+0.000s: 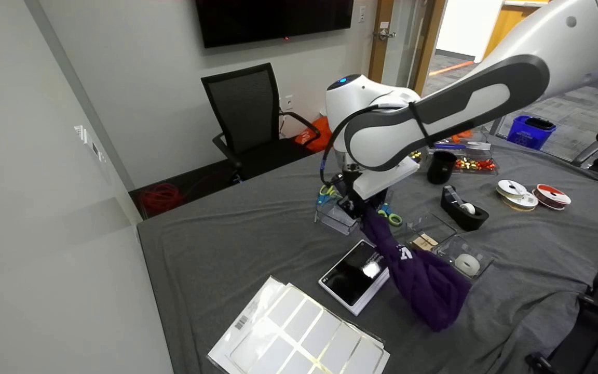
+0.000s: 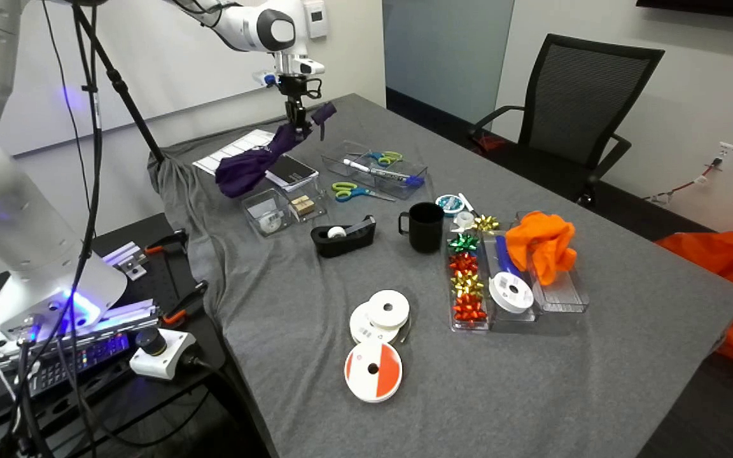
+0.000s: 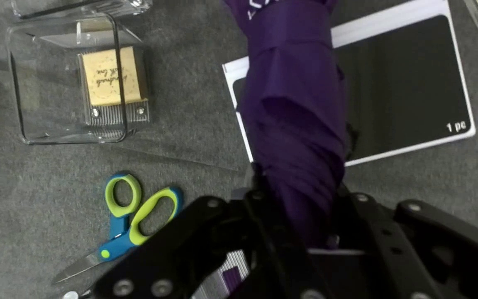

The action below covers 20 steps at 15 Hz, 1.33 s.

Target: Move the purple umbrella to the right

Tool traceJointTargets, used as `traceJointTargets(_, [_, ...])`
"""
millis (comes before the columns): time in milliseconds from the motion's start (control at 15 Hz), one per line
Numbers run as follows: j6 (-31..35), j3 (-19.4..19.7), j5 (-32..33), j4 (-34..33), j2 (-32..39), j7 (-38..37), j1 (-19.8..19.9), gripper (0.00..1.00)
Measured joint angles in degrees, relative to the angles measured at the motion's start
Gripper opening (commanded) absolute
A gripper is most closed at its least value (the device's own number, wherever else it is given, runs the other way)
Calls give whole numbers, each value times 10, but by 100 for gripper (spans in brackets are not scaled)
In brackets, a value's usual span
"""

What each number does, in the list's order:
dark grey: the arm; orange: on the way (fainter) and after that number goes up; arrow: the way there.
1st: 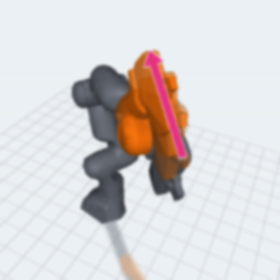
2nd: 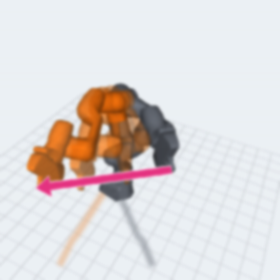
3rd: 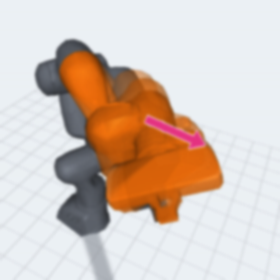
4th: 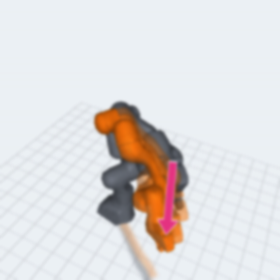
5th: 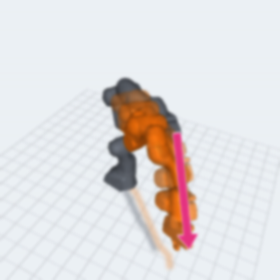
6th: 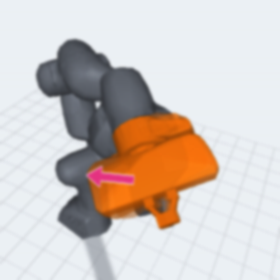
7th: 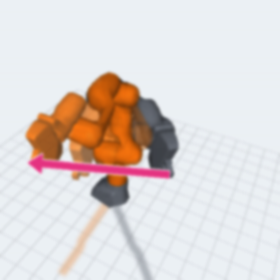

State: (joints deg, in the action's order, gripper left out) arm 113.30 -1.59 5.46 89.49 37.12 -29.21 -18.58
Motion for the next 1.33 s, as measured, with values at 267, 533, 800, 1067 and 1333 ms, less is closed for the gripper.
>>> traceJointTargets(267, [29,-7,11,101,-49,112,7,8])
traceJointTargets(533, [36,-18,49,191,-82,192,9,8])
traceJointTargets(800, [50,-26,86,239,-87,214,9,8])
traceJointTargets(1067, [85,-26,89,262,-87,198,10,8])
traceJointTargets(1333, [130,-25,56,275,-86,121,12,8])
